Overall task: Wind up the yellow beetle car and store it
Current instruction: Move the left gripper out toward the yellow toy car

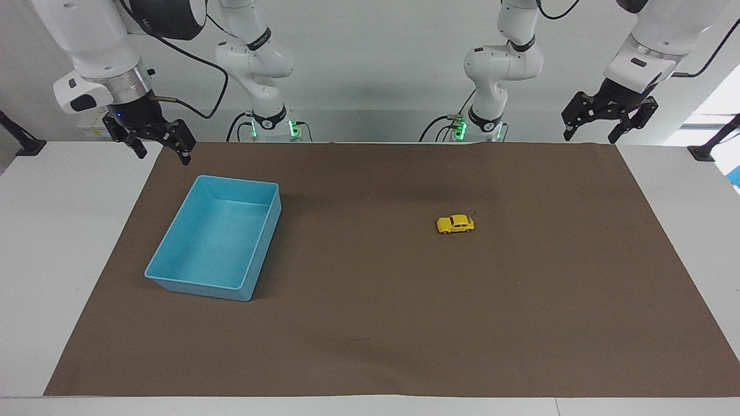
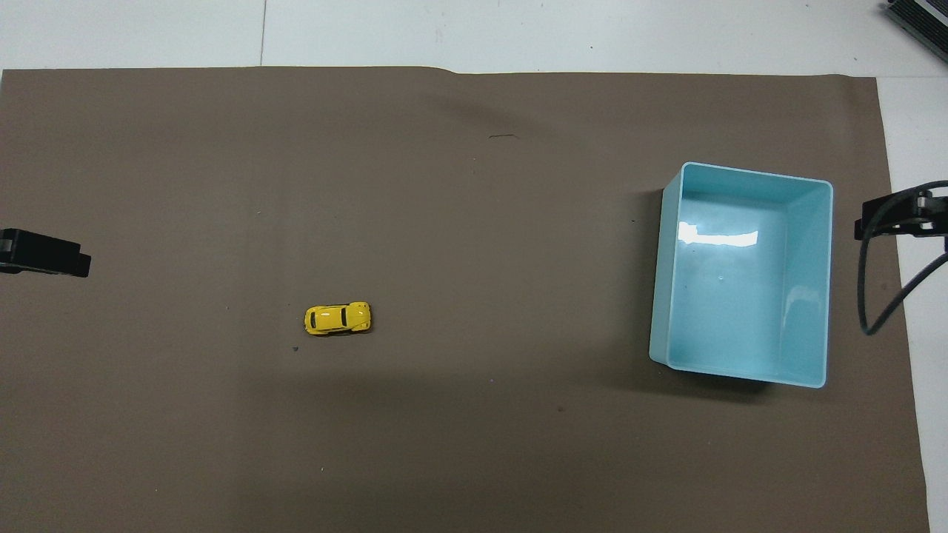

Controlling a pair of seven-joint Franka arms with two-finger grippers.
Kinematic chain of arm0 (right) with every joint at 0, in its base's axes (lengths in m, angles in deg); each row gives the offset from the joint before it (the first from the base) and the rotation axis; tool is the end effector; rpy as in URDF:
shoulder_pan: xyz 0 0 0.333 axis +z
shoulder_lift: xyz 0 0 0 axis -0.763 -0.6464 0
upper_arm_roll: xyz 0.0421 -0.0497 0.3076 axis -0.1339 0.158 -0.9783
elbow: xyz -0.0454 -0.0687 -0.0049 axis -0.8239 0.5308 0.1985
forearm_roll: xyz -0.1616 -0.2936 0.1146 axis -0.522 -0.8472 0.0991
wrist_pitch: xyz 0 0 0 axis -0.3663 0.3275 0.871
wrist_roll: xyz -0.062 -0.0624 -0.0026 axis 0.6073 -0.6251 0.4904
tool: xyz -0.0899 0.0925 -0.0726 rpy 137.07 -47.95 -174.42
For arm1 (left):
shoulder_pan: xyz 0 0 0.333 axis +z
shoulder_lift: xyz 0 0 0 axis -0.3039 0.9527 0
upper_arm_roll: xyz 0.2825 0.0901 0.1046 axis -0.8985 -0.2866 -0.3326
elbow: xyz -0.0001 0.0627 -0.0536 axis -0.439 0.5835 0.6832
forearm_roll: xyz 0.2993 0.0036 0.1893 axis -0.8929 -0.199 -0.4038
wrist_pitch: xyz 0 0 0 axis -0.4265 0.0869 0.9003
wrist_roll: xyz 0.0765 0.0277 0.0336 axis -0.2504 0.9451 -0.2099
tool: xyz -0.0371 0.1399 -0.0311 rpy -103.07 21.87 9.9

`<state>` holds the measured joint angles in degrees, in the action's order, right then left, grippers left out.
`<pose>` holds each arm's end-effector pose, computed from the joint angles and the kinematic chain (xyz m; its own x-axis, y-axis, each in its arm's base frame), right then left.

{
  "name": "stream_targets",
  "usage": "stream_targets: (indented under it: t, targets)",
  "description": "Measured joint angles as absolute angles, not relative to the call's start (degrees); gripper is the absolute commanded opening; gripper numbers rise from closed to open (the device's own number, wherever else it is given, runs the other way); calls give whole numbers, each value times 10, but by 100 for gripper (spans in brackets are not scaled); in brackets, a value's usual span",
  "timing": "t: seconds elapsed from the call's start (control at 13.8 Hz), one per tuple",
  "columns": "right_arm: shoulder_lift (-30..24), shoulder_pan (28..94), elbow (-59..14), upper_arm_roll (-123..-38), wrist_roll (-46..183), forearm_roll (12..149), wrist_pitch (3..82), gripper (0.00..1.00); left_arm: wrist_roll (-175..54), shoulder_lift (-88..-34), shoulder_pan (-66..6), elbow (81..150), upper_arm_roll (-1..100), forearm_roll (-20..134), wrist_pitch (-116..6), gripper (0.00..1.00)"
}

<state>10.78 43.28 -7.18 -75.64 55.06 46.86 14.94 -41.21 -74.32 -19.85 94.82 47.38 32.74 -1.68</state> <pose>0.5199 -0.0456 0.5869 0.9859 -0.1663 0.0167 -0.1669 -0.9849 0.0451 0.4844 -0.0301 0.6191 0.9917 -0.1283 0.0046 -0.1283 -0.9915 0.0209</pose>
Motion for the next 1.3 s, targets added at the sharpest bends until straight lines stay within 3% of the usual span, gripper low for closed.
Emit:
stream_targets:
  t: [0.87,1.3]
  targets:
    - [108,433,-72,-756,551,469,149,100,-420,-747,-198,968,474,327,-16,100]
    - [108,433,-72,-756,551,469,149,100,-503,-786,-198,1027,473,327,-16,100]
